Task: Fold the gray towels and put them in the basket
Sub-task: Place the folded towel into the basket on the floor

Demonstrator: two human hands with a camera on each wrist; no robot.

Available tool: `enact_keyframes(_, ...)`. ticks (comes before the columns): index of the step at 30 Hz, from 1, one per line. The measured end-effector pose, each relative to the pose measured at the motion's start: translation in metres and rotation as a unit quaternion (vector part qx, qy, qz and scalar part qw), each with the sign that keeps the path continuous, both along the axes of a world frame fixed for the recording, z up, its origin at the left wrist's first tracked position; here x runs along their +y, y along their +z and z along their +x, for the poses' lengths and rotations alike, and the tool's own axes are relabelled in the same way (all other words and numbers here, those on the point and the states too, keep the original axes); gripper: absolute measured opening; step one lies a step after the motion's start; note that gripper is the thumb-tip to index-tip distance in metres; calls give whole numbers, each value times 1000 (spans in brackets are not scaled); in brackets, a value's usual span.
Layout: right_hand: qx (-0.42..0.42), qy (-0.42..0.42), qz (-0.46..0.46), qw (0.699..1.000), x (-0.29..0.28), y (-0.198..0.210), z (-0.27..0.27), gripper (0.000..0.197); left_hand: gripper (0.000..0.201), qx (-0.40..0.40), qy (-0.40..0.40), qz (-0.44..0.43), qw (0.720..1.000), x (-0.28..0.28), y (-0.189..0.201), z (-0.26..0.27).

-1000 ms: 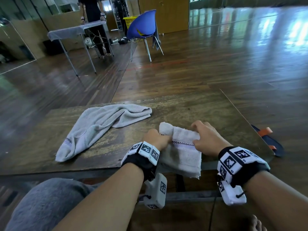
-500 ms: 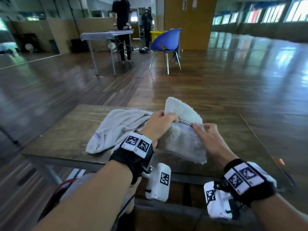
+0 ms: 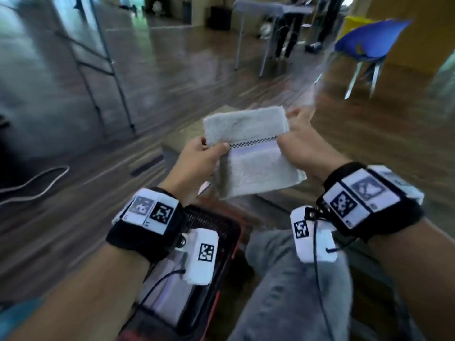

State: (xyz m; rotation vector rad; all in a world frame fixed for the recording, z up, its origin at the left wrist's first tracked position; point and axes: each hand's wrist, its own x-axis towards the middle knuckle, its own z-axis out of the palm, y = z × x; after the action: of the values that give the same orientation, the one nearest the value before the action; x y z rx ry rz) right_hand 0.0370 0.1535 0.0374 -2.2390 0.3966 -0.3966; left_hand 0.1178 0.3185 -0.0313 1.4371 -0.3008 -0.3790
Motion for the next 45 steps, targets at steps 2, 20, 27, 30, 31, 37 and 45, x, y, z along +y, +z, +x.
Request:
enact_keyframes(2,26,34,-8,999,29,-16,28,35,32,38,59,-16,997,29,-24,9)
enact_keyframes(20,431,176,9,885,84,-292,122,44,30,317,199,163,913,73,-289,6)
enact_keyframes(27,406,135,52,903,77,-342,132,53,19,354,247,201,879,47,-337,33)
enact_keyframes(30,376,133,51,916,80,-359,135,57,16,393,245,223,858,44,-353,38)
enact_keyframes(31,379,126,45,916,79,-365,136,53,14,401,236,231,855,43,-357,39)
enact_keyframes(37,492,94,42,864,64,-394,130,37,25,371,228,295,850,40,-374,40)
enact_keyframes(45,544,132,49,827,72,-412,110,36,28,323,170,373,853,38,-382,46)
